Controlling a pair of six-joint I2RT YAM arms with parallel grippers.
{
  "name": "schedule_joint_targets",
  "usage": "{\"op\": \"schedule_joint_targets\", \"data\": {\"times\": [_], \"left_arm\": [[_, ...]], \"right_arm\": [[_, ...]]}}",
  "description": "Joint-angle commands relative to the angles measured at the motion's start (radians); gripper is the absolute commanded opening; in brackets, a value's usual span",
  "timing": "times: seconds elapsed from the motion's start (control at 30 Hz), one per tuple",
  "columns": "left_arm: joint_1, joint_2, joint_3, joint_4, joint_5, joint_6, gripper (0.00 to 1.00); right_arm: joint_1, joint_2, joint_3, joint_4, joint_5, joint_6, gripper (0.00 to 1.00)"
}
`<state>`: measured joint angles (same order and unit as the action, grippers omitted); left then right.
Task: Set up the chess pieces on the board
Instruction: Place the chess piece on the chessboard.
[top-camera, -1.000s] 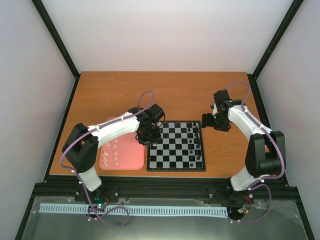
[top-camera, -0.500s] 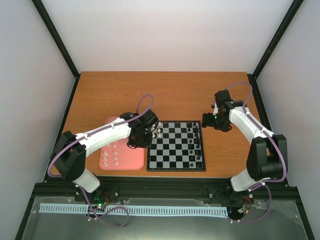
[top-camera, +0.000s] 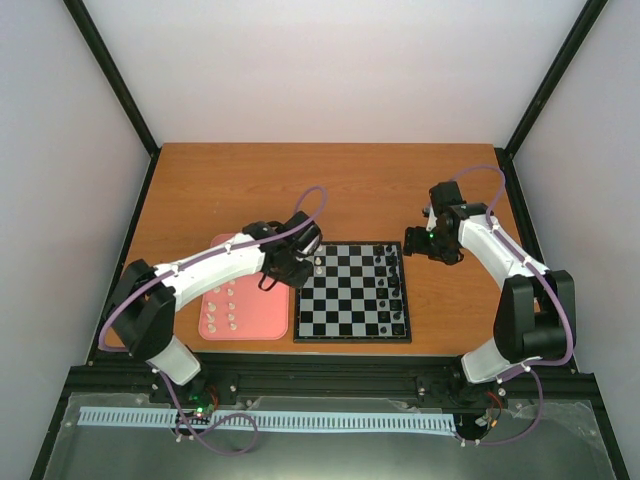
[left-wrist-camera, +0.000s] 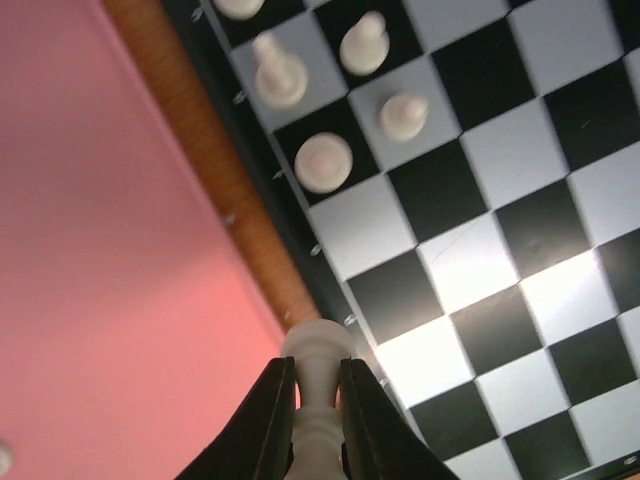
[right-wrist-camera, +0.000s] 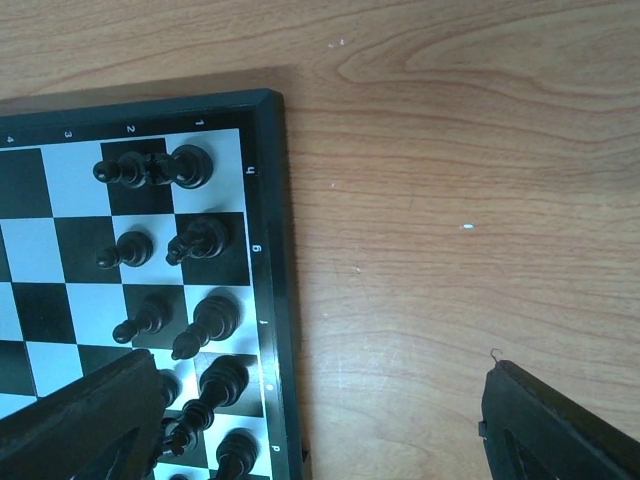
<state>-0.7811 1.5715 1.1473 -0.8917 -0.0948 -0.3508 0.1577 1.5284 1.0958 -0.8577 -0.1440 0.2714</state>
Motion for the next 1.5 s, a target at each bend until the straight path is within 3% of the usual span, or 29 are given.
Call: {"op": "schedule_joint_targets", "data": {"times": [0.0, 0.17, 0.37, 0.53, 0.9, 1.47], "left_arm": [[-0.004, 0.036, 0.065, 0.068, 0.063, 0.012, 0.02], [-0.004, 0.042, 0.061, 0.105, 0.178, -0.049, 0.02], [-0.004, 0.021, 0.027, 0.093, 0.196, -0.061, 0.02], [-0.003, 0.036, 0.001, 0.112, 0.176, -0.092, 0.02], [-0.004, 0.073, -0.005, 0.074, 0.097, -0.192, 0.16], [-0.004, 0.153, 0.068, 0.068, 0.063, -0.269, 0.17]], "right_arm": [[0.0, 0.002, 0.011, 0.022, -0.007, 0.0, 1.0], [0.0, 0.008, 0.008, 0.025, -0.004, -0.003, 1.0], [0.0, 0.012, 0.0, 0.029, -0.005, -0.001, 1.0], [0.0, 0.021, 0.002, 0.033, -0.007, -0.002, 1.0], [0.0, 0.025, -0.008, 0.045, -0.007, -0.009, 1.0], [-0.006, 0.022, -0.022, 0.052, -0.011, -0.017, 1.0]]}}
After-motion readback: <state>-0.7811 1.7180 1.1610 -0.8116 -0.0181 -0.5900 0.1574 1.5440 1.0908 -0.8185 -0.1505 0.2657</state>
